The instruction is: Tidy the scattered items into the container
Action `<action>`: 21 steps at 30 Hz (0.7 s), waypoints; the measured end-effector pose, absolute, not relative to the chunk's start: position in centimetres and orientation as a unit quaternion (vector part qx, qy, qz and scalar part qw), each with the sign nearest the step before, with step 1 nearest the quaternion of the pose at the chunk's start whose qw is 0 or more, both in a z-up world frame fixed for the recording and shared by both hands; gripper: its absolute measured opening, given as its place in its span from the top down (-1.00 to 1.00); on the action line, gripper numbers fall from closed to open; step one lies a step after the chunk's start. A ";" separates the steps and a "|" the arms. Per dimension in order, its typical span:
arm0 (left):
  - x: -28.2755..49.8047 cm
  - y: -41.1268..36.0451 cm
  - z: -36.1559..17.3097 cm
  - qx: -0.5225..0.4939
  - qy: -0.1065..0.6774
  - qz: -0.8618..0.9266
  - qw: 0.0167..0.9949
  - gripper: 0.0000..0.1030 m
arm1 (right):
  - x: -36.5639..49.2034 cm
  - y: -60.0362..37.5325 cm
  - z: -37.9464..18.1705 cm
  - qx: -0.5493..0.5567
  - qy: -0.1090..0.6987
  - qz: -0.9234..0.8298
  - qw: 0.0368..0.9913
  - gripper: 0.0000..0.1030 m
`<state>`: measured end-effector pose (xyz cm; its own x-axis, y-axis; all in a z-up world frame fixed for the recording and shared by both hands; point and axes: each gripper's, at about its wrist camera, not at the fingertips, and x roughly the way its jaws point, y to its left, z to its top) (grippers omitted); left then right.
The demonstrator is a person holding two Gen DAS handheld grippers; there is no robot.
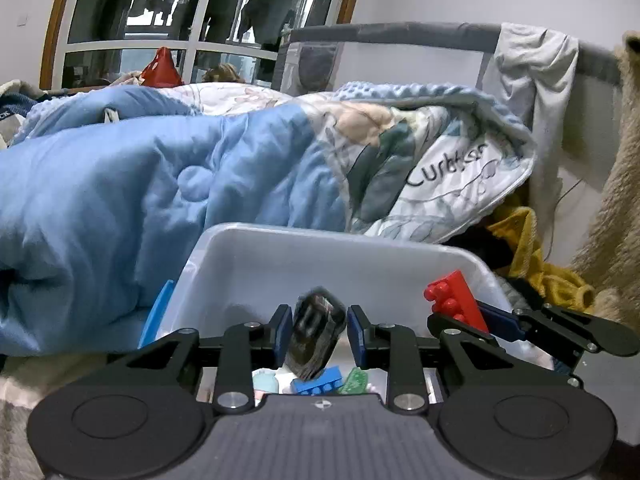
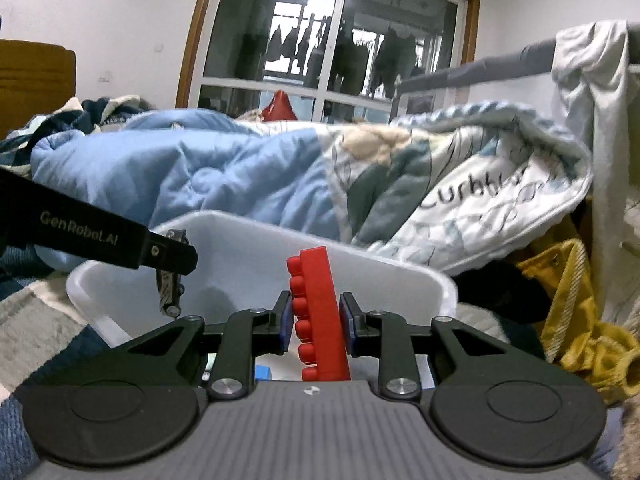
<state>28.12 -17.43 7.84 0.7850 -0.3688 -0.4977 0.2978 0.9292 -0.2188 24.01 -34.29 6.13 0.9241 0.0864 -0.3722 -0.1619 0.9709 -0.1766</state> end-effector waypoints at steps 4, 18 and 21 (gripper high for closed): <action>28.0 -17.6 7.4 -0.058 0.276 -0.171 0.944 0.00 | 24.0 -34.0 5.4 -0.116 0.185 0.062 0.974 0.03; 24.8 -18.8 9.9 0.034 0.257 -0.173 0.950 -0.61 | 22.4 -34.5 7.5 -0.089 0.189 0.064 0.976 -0.44; 23.6 -19.2 11.2 0.057 0.240 -0.168 0.954 -0.61 | 21.7 -34.5 8.5 -0.093 0.198 0.059 0.974 -0.87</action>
<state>23.58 -19.20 11.16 0.8287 -0.2928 -0.4770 0.3479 0.9371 0.0292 21.66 -34.48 8.48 0.9144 0.0788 -0.3971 -0.1523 0.9758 -0.1571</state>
